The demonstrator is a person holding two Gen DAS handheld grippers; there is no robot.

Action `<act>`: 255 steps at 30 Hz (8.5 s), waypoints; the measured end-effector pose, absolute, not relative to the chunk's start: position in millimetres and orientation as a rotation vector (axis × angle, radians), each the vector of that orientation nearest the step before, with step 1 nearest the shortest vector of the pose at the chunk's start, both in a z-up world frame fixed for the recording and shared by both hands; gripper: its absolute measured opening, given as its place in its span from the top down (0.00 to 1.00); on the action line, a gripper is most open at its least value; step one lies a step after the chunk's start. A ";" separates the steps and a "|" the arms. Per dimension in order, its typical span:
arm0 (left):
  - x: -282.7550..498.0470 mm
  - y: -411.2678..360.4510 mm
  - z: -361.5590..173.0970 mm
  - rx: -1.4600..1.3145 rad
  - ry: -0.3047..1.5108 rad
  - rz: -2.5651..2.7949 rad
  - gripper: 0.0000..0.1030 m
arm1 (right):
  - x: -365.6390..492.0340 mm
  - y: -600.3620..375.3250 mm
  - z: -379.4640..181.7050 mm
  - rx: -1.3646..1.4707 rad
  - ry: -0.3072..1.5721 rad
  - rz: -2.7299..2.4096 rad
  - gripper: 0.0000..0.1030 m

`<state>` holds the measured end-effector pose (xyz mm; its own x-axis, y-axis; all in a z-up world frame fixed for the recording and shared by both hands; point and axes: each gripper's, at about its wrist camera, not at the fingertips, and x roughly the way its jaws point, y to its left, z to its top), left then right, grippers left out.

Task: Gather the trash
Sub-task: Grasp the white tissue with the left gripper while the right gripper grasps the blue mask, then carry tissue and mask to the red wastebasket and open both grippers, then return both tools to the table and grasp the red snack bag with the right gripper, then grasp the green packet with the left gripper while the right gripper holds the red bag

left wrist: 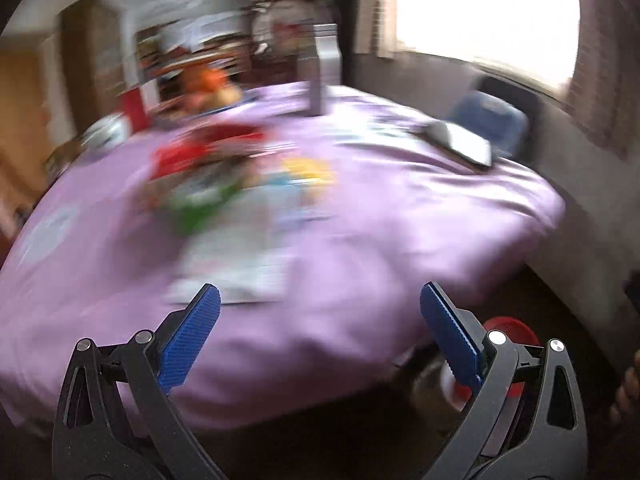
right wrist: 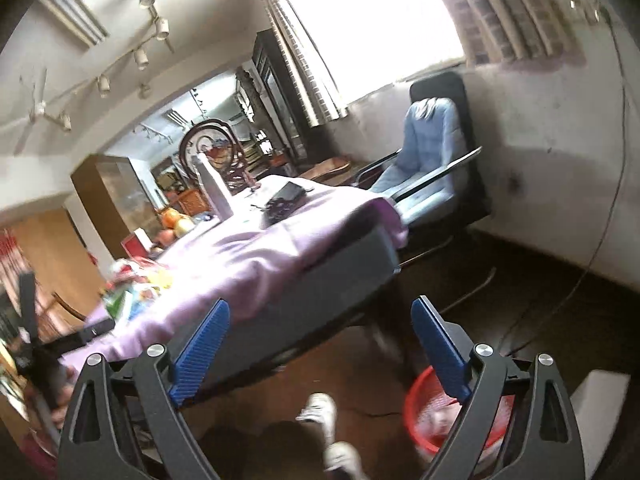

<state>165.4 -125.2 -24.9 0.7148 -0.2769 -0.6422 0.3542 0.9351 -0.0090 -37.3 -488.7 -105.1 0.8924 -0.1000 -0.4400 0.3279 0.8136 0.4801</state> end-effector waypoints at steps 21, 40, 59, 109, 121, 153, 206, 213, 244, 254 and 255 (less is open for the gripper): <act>253.1 -92.3 -52.0 -0.010 0.823 -0.394 0.26 | 53.9 -399.4 -81.5 0.298 0.520 -0.003 0.06; 220.2 8.7 -46.0 -0.150 0.732 -0.383 0.73 | 201.5 -277.4 -68.3 0.301 0.648 0.361 0.37; 210.3 50.2 -41.7 -0.205 0.684 -0.345 0.73 | 236.0 -263.8 -51.5 0.385 0.646 0.360 0.96; 115.1 -231.7 -43.9 0.188 0.808 -0.871 0.72 | -4.9 -539.0 -172.5 0.628 0.658 -0.234 0.96; 103.3 -337.0 -98.0 0.370 0.931 -1.029 0.73 | -21.2 -590.8 -270.9 0.756 0.809 -0.412 0.50; 89.0 -417.8 -113.4 0.466 0.918 -1.062 0.14 | -67.0 -603.1 -204.5 0.722 0.624 -0.473 0.37; 244.2 55.9 -35.9 -0.197 0.683 -0.184 0.07 | 247.5 -260.6 -43.2 0.234 0.626 0.284 0.06; 247.0 56.9 -38.3 -0.244 0.711 -0.259 0.07 | 289.5 -241.4 -50.2 0.278 0.655 0.312 0.07; 265.9 -62.0 -18.2 0.317 0.643 -0.367 0.06 | 296.0 -340.8 -81.6 0.387 0.652 0.140 0.76; 298.9 -50.6 -26.0 0.304 0.740 -0.229 0.06 | 298.5 -336.2 -81.3 0.366 0.665 0.150 0.76; 299.3 -39.3 -25.5 0.298 0.736 -0.188 0.06 | 299.2 -337.0 -82.0 0.373 0.668 0.157 0.76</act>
